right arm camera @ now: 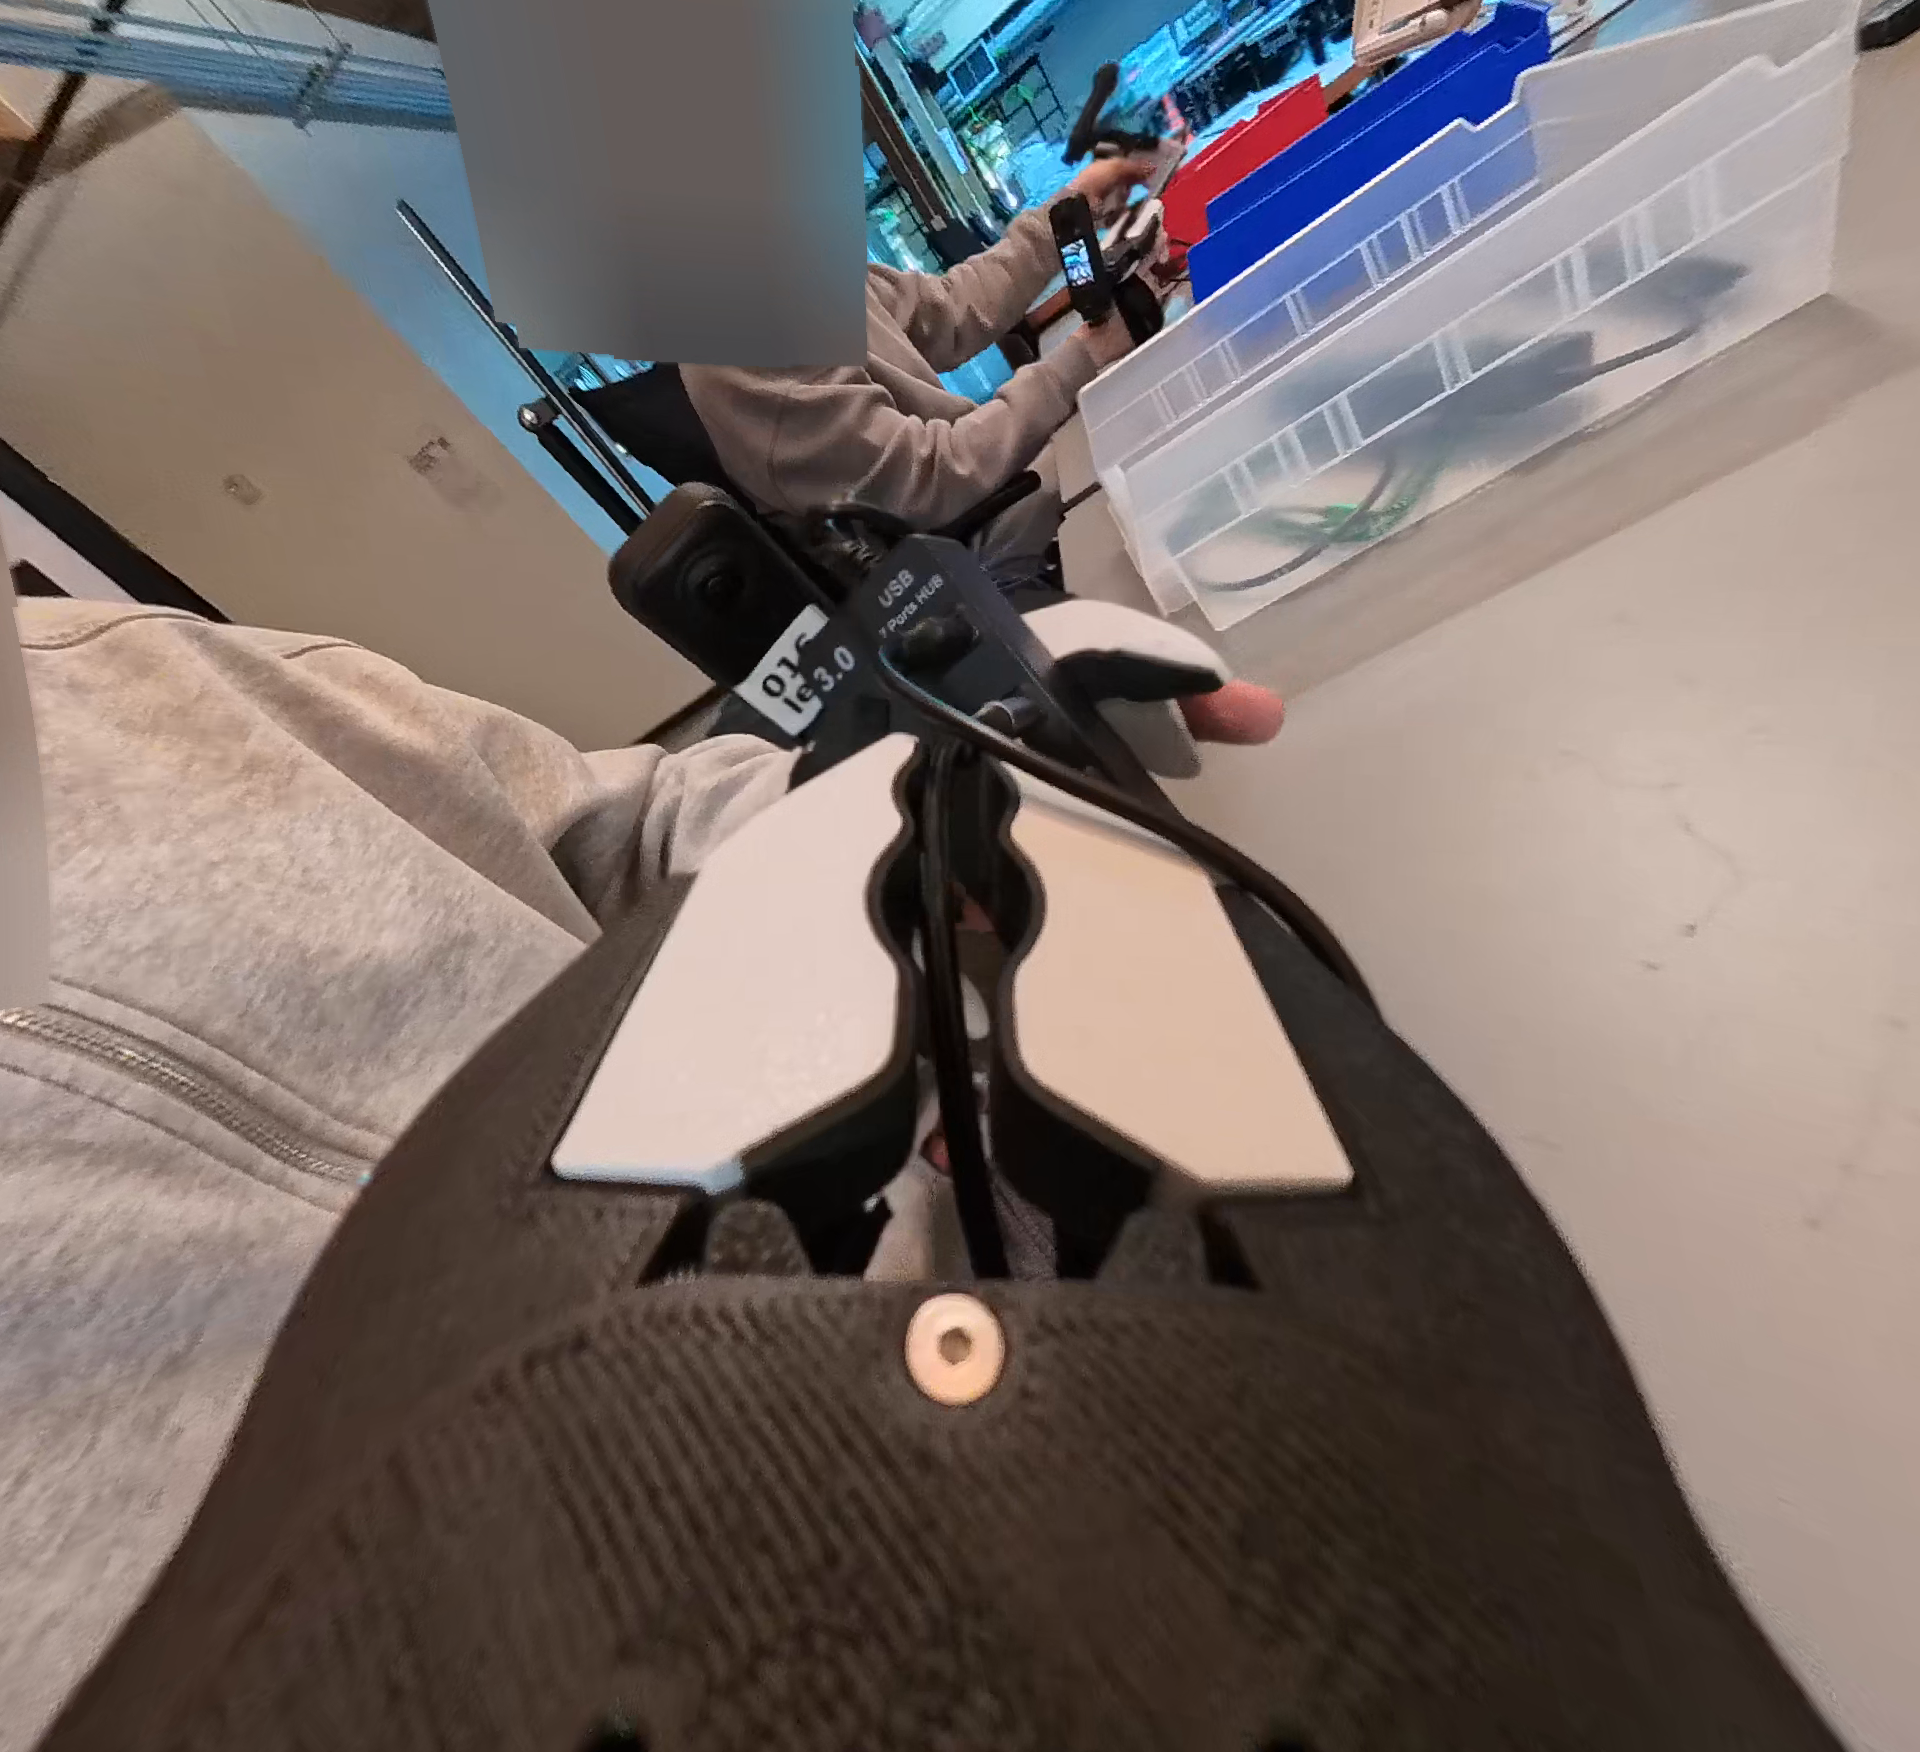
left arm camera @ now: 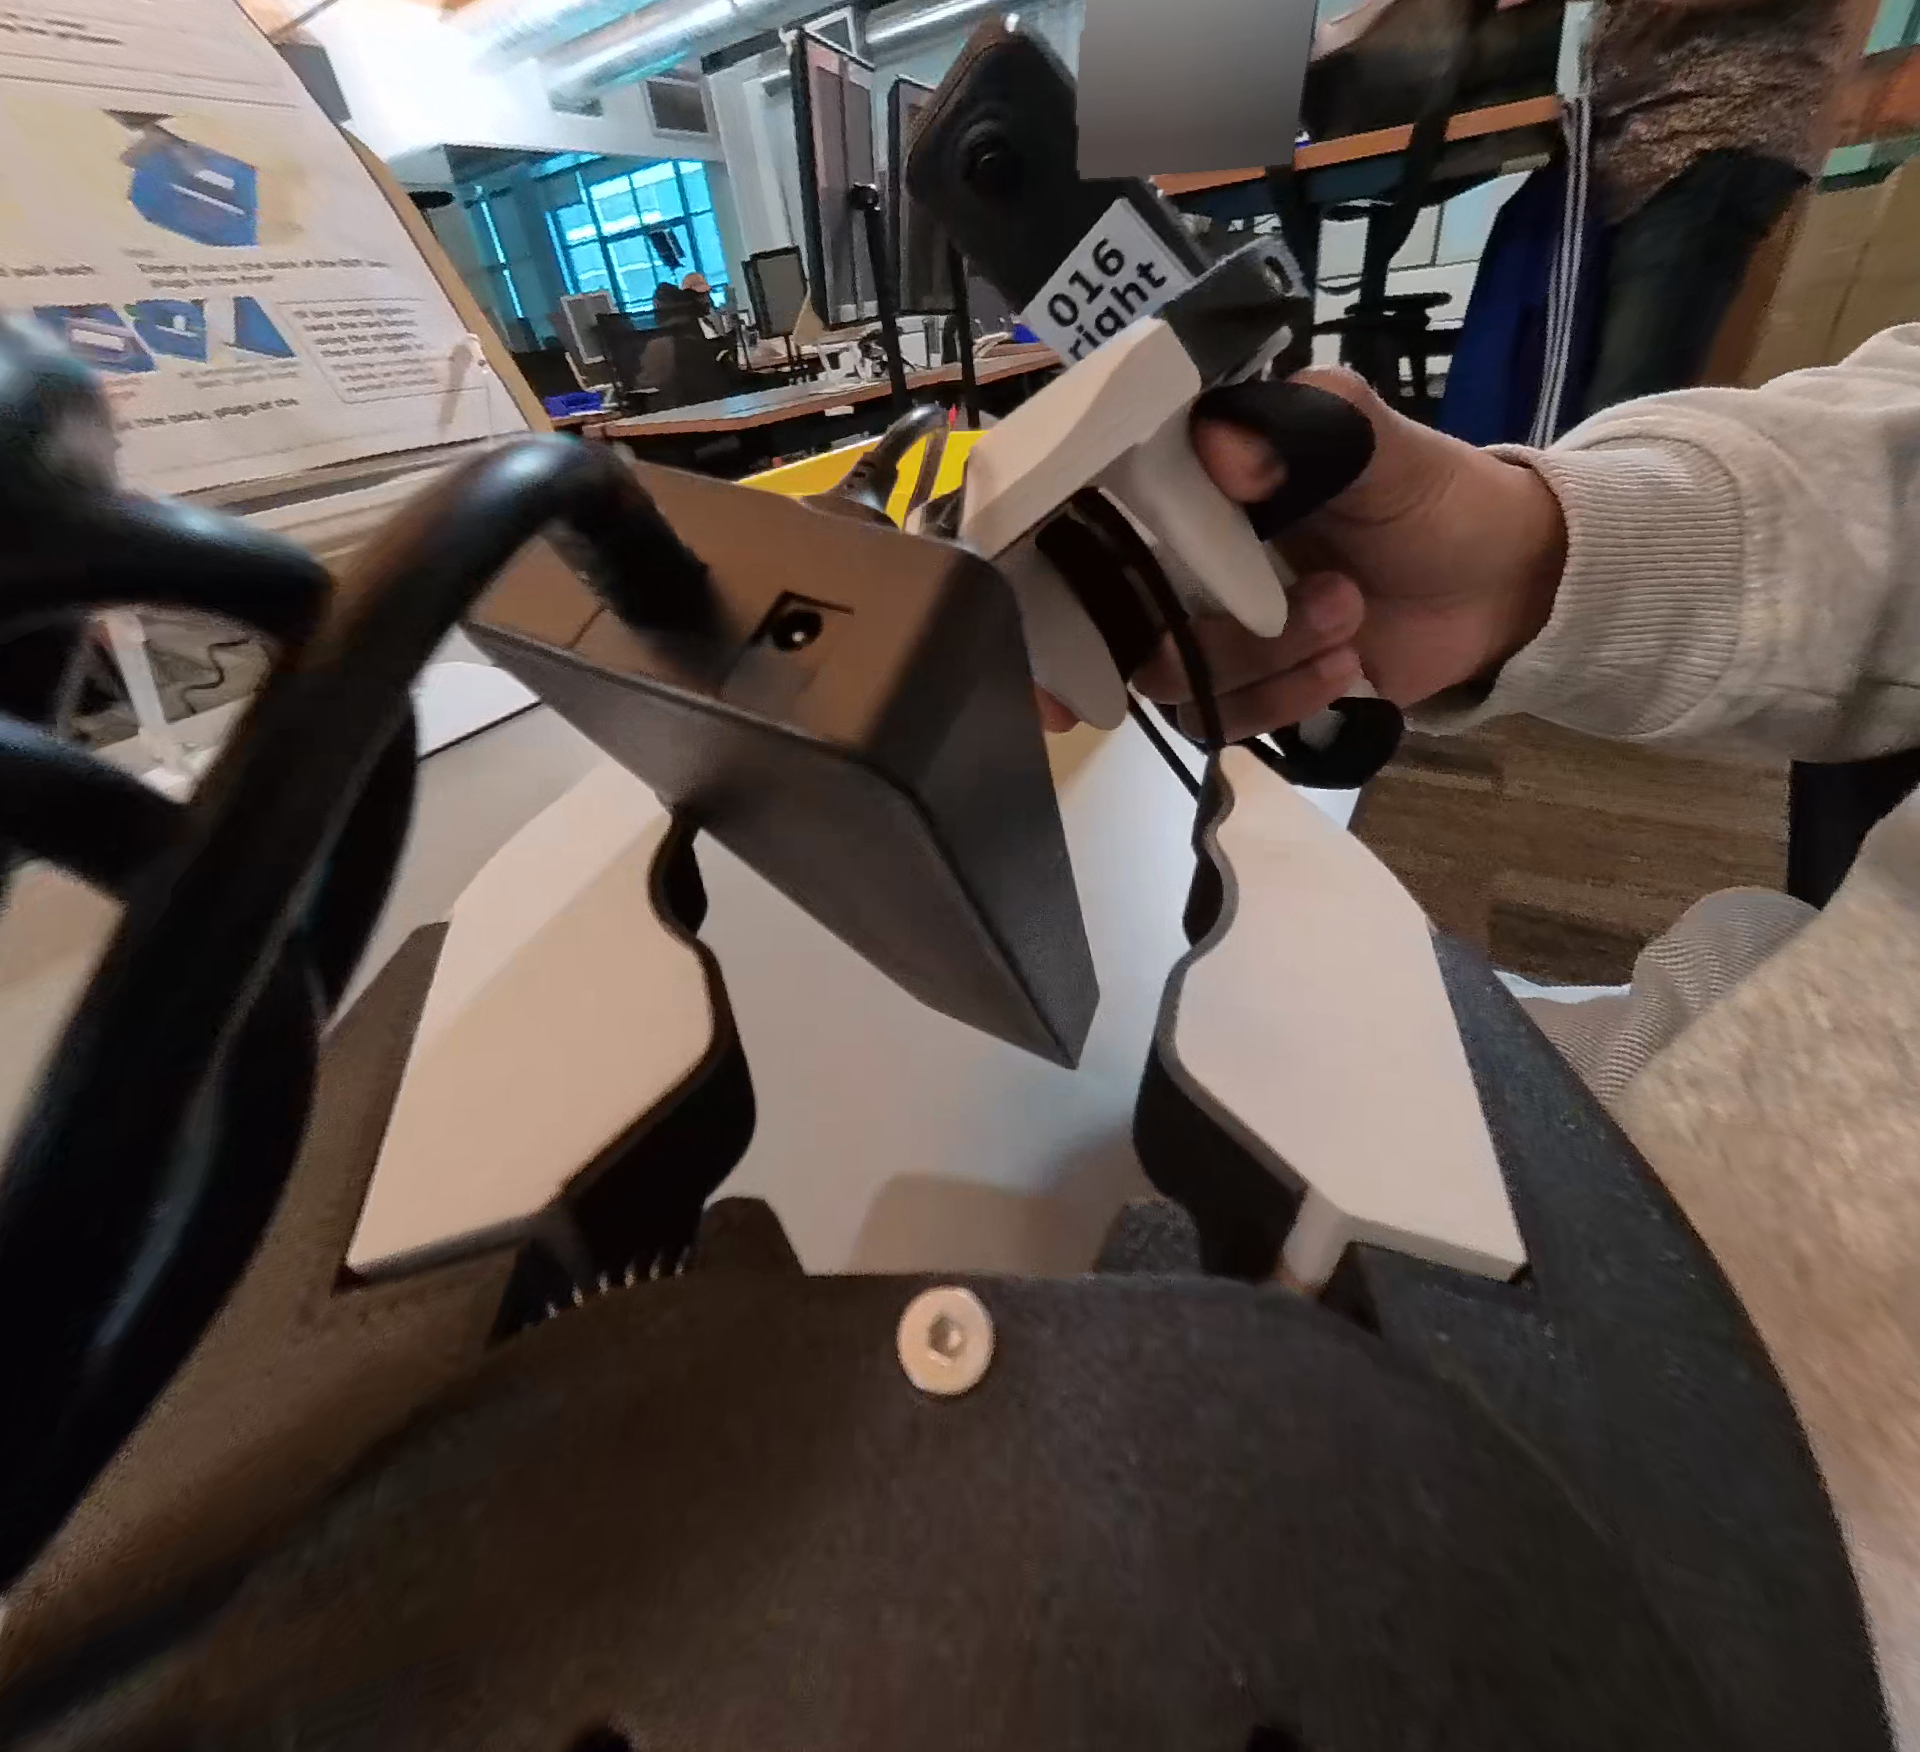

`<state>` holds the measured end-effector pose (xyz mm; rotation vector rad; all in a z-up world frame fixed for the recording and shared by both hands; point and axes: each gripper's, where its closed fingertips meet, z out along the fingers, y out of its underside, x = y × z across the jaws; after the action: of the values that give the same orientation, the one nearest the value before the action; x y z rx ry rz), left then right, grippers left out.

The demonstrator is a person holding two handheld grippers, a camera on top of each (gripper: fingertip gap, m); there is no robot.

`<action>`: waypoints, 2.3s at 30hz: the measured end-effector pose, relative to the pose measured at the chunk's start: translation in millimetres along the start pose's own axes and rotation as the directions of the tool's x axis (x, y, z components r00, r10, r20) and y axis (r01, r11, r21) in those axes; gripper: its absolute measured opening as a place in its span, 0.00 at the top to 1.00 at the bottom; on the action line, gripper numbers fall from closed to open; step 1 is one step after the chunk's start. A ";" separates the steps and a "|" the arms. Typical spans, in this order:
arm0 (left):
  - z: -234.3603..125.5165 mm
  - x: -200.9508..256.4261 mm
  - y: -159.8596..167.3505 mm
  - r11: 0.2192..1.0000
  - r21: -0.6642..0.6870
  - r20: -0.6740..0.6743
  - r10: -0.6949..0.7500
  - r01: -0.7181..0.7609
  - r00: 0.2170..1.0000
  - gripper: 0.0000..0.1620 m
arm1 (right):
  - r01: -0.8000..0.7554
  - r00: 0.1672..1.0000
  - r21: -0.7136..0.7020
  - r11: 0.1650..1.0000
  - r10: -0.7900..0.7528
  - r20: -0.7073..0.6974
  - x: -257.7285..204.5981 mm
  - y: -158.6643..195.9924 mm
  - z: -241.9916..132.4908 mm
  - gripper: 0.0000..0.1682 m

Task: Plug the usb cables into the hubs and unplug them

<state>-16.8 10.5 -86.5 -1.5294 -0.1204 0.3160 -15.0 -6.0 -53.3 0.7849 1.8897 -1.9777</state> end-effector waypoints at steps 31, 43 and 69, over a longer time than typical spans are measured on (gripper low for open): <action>-18.4 -63.7 4.7 0.777 0.146 0.028 -0.622 0.612 0.783 0.63 | 0.386 0.861 0.014 0.923 -0.354 -0.365 37.2 -20.0 -21.3 0.81; -19.0 -66.2 5.6 0.760 0.154 0.030 -0.643 0.632 0.766 0.63 | 0.378 0.855 0.137 0.916 -0.288 -0.431 48.6 -37.0 -42.8 0.81; -21.6 -59.4 -7.6 0.738 0.184 -0.064 -0.649 0.649 0.758 0.64 | 0.083 0.954 0.330 0.940 0.021 -0.300 70.7 -39.0 -60.6 0.76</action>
<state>-66.6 -26.7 -72.9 -1.1973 -0.6013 -0.2314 -83.0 68.3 -60.7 1.2186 1.7359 -2.3553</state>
